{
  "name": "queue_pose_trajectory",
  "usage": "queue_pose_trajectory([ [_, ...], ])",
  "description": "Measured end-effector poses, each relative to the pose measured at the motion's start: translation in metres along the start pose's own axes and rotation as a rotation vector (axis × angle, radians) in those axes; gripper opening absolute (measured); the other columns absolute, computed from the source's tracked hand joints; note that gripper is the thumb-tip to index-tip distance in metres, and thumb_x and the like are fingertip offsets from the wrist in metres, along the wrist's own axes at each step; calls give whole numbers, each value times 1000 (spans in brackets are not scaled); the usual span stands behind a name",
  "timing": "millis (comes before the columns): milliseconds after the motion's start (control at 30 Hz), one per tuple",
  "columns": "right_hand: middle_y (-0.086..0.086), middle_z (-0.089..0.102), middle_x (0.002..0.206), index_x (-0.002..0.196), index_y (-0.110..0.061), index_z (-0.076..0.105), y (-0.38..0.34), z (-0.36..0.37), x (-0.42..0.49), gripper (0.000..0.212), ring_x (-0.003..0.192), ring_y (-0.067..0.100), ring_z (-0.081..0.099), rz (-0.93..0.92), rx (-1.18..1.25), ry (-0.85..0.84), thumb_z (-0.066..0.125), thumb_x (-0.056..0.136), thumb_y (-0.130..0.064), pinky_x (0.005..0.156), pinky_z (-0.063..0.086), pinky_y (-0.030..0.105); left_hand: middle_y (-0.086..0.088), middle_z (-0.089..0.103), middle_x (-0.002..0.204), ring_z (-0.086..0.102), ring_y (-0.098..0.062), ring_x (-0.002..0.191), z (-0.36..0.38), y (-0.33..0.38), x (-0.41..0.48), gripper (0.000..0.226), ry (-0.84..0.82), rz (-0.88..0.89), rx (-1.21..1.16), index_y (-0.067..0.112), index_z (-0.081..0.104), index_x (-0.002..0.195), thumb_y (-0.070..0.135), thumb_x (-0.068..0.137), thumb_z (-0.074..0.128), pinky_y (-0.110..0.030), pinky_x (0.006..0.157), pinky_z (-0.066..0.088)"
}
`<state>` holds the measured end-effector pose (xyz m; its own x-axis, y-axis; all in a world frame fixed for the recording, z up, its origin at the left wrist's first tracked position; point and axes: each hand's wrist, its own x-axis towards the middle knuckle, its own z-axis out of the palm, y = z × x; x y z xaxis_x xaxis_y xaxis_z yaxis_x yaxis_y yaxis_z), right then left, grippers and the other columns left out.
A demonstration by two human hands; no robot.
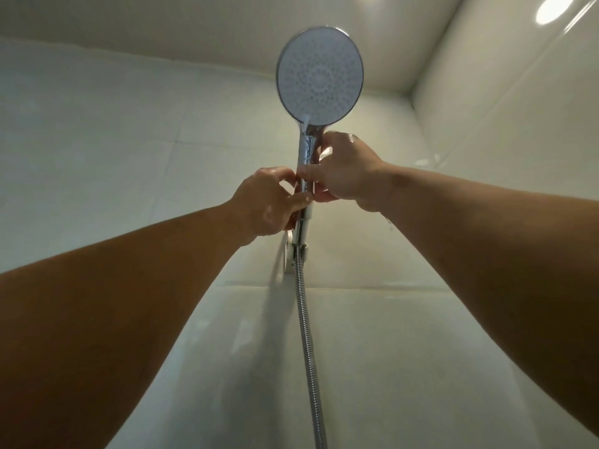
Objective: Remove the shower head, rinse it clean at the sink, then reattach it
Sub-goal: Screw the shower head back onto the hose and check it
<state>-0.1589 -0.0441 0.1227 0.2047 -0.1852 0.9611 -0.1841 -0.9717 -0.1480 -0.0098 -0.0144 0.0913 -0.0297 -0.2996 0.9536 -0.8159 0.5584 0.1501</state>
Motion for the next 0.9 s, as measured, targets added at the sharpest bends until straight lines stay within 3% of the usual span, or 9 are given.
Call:
queue_pose_trajectory([
  [333, 14, 72, 102, 115, -14, 57, 2, 1, -5, 30, 84, 28, 76, -40, 52, -49, 75, 91, -16, 70, 65, 41, -4, 73, 94, 74, -27, 89, -3, -1, -9, 24, -37, -45, -100, 22, 61, 113, 27, 92, 72, -44, 85, 62],
  [467, 13, 72, 97, 117, -15, 56, 12, 5, -13, 33, 82, 28, 76, -77, 40, -94, 75, 90, -14, 73, 65, 45, 3, 73, 96, 73, -22, 90, 0, -5, -18, 28, -84, -41, -20, 25, 60, 118, 28, 92, 71, -42, 88, 61],
  [633, 9, 69, 95, 113, -22, 55, 25, 14, -25, 30, 86, 30, 73, -97, 49, -112, 73, 91, -12, 76, 64, 47, 11, 72, 90, 69, -13, 86, 7, -17, -26, 18, -76, -31, 75, 29, 60, 108, 31, 93, 70, -26, 79, 54],
  [900, 4, 76, 98, 108, -23, 62, 44, 29, -31, 18, 81, 22, 75, -25, 96, -32, 70, 95, -32, 83, 63, 42, 7, 75, 88, 71, -17, 85, 14, -31, -27, 19, -32, -52, 43, 25, 66, 106, 38, 92, 70, -41, 87, 59],
])
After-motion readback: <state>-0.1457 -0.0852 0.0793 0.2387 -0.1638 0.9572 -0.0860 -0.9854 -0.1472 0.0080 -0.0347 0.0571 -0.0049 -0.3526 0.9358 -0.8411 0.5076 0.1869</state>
